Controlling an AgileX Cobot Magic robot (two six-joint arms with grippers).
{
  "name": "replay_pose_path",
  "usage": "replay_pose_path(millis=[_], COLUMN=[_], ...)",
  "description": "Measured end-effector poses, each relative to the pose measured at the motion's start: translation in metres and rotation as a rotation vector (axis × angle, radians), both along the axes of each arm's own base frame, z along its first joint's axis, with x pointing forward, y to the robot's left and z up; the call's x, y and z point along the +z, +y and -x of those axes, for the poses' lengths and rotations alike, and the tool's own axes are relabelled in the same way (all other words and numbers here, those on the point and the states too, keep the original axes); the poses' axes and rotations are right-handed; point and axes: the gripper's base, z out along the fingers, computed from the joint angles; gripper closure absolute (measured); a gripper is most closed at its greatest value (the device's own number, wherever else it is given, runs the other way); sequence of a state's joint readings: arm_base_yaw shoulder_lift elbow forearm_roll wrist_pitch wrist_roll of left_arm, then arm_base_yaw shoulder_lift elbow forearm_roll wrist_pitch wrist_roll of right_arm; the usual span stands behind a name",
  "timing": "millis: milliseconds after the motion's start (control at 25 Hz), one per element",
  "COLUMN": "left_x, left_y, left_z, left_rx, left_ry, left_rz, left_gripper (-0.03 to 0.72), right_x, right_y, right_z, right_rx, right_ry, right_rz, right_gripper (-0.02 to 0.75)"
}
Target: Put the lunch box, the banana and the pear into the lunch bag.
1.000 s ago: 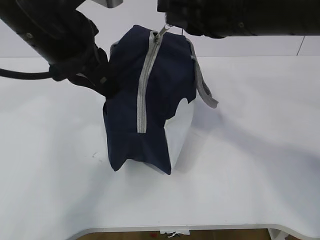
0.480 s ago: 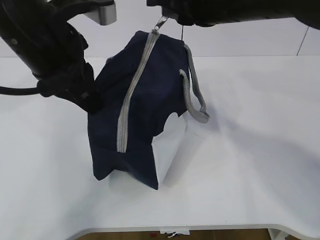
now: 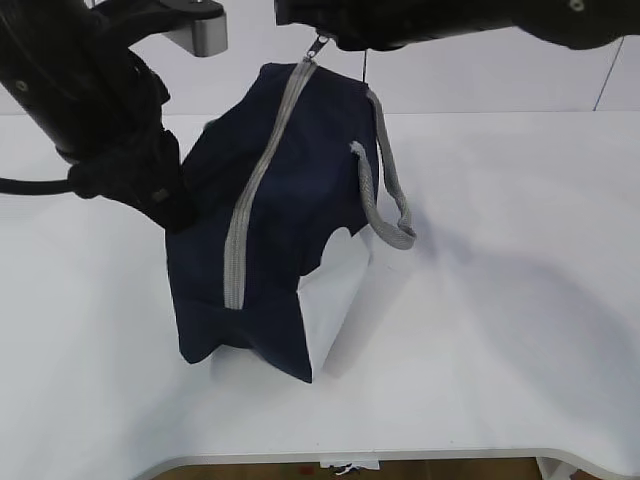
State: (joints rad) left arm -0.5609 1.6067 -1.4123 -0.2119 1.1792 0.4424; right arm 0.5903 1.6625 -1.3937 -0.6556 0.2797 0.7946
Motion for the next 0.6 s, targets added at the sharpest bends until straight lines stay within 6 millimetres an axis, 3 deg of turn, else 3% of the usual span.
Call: replay_pose_path(millis=[600], left_x=[0.006], left_y=[0.004], left_z=[0.005], left_rx=[-0.004], left_ry=[-0.009], left_rz=[-0.003], left_gripper=[0.692], right_x=[-0.023], right_y=[0.002], right_z=[-0.045], right_rx=[-0.075], right_ry=[0.042], right_rz=[0.045], right_gripper=[0.737])
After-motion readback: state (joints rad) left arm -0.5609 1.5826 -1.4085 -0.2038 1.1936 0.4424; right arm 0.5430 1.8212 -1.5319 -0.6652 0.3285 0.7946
